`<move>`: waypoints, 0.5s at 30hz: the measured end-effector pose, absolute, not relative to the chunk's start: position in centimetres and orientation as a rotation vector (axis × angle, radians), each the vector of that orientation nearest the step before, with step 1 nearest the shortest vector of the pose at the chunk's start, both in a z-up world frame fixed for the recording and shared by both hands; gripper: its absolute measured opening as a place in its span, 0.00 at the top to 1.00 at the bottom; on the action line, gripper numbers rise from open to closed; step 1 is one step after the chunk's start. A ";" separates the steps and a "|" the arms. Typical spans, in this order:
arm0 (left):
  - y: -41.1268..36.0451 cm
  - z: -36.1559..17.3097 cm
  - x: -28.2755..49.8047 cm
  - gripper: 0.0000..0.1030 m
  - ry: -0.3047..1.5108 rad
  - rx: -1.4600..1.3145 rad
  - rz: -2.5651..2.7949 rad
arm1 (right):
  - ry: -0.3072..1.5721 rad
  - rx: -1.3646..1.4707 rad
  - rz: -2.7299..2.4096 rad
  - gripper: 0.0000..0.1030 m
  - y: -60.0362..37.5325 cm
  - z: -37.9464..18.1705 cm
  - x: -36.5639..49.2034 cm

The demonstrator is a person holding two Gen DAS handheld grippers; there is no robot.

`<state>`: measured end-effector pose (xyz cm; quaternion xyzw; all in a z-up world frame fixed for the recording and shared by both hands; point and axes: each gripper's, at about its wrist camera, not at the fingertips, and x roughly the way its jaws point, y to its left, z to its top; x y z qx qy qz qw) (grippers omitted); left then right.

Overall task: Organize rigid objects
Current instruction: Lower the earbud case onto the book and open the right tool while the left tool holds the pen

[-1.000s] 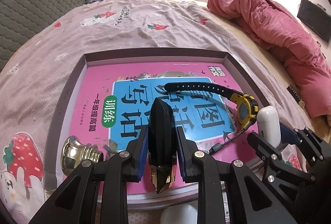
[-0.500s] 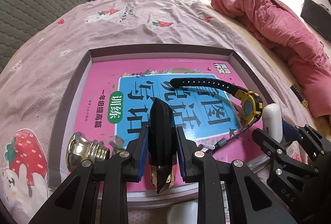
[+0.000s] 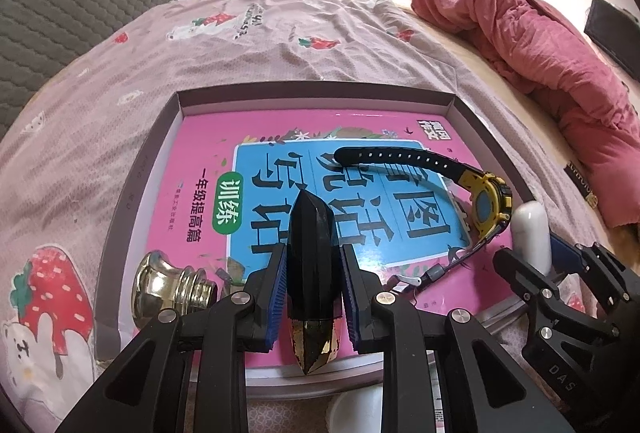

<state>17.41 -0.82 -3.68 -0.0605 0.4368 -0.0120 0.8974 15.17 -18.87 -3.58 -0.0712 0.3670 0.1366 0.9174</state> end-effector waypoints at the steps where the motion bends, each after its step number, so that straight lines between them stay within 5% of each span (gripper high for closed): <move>1: -0.7 -3.7 17.4 0.75 0.908 -0.128 -0.021 | 0.757 -0.150 0.281 0.55 -18.9 -3.6 15.2; 15: -1.8 -3.7 17.5 0.76 0.901 -0.084 -0.036 | 0.750 -0.148 0.282 0.55 -19.1 -3.4 15.0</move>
